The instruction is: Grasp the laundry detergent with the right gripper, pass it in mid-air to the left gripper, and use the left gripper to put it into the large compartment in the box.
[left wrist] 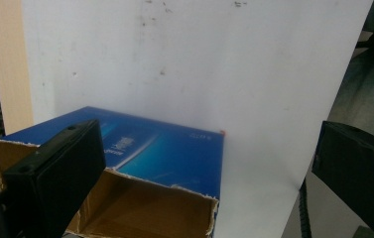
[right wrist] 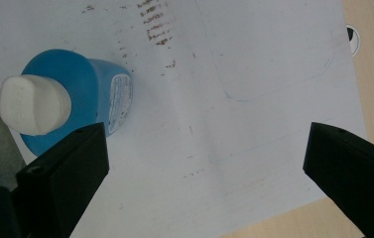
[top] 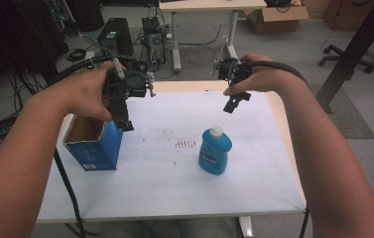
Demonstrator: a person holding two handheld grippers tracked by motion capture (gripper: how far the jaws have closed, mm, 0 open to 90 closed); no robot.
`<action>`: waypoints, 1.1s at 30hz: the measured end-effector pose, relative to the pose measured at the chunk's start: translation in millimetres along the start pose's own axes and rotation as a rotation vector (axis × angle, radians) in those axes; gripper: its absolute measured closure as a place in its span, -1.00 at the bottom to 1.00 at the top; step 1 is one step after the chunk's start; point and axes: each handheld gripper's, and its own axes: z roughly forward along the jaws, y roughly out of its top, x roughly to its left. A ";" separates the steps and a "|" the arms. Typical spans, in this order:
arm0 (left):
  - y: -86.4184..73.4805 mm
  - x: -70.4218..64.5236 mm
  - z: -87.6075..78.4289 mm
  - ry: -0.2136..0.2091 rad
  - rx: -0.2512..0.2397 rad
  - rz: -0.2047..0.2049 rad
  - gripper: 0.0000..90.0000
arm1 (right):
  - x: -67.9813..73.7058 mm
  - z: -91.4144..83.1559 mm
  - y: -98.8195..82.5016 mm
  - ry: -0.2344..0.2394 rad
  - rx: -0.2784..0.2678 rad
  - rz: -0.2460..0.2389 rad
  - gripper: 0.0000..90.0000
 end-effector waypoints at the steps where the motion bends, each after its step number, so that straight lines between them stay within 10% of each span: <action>1: 0.2 -1.5 -0.8 0.000 -0.001 0.004 -0.99 | 0.6 -0.3 0.0 0.000 -0.002 0.004 -0.91; 33: 2.9 -34.9 5.9 -0.026 -0.021 0.040 -0.99 | 14.9 -4.6 -44.3 -0.010 -0.061 0.053 -0.91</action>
